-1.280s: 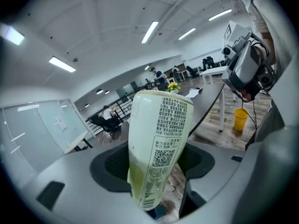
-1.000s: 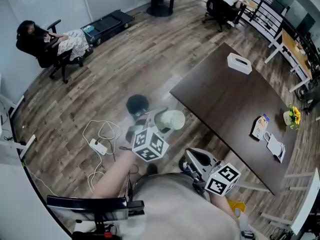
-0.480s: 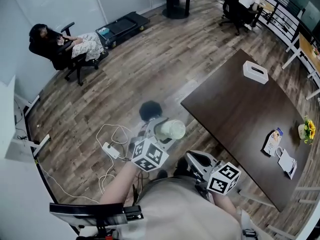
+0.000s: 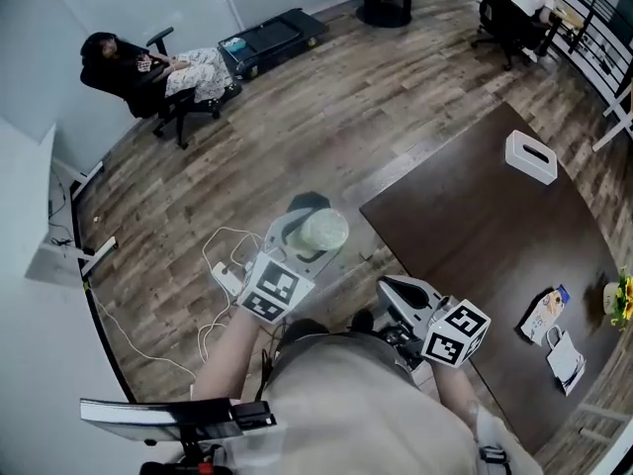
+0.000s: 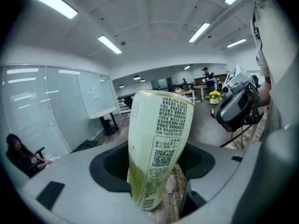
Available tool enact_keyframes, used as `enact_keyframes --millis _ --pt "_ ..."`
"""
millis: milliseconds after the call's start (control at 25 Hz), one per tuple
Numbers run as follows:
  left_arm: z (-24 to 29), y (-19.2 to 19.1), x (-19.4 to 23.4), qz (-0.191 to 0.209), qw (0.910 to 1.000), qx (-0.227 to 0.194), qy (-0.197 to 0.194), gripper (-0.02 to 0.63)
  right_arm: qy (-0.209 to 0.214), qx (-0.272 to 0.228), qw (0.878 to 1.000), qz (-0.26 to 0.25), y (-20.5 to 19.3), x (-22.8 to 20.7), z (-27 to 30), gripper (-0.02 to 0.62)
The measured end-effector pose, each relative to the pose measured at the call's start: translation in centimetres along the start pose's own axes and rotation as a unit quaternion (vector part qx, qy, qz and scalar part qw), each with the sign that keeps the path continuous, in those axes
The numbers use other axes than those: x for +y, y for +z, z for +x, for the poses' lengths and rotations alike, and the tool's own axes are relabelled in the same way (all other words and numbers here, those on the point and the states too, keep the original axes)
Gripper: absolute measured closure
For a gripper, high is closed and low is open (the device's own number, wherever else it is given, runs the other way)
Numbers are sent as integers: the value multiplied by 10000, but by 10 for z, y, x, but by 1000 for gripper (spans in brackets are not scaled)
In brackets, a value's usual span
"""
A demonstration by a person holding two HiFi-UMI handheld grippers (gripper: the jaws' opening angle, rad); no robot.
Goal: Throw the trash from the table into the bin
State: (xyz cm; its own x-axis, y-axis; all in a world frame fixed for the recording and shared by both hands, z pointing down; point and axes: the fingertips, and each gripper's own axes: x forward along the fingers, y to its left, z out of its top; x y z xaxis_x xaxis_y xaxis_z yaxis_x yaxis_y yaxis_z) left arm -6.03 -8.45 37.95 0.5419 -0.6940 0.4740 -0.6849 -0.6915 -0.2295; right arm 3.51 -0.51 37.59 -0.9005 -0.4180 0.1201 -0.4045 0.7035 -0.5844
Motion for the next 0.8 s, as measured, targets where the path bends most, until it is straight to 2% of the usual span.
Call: enact_keyframes --millis 200,360,480,600,800 --pt "-17 -9 39 -518 9978 -20 422 316 174 72 9998 49 9 -6 15 581" --pt "-15 -16 61 -587 9970 -58 506 316 176 73 9998 34 13 -10 32 581" --pt "-5 -20 78 -588 9973 -171 395 316 48 48 10000 -13 16 -13 47 581" --pt "3 -30 100 -562 9978 -275 228 316 -253 34 9997 -34 19 -21 66 581" --pt "5 -53 158 -628 9965 -531 -175 316 -787 -188 9963 273 29 -16 133 581"
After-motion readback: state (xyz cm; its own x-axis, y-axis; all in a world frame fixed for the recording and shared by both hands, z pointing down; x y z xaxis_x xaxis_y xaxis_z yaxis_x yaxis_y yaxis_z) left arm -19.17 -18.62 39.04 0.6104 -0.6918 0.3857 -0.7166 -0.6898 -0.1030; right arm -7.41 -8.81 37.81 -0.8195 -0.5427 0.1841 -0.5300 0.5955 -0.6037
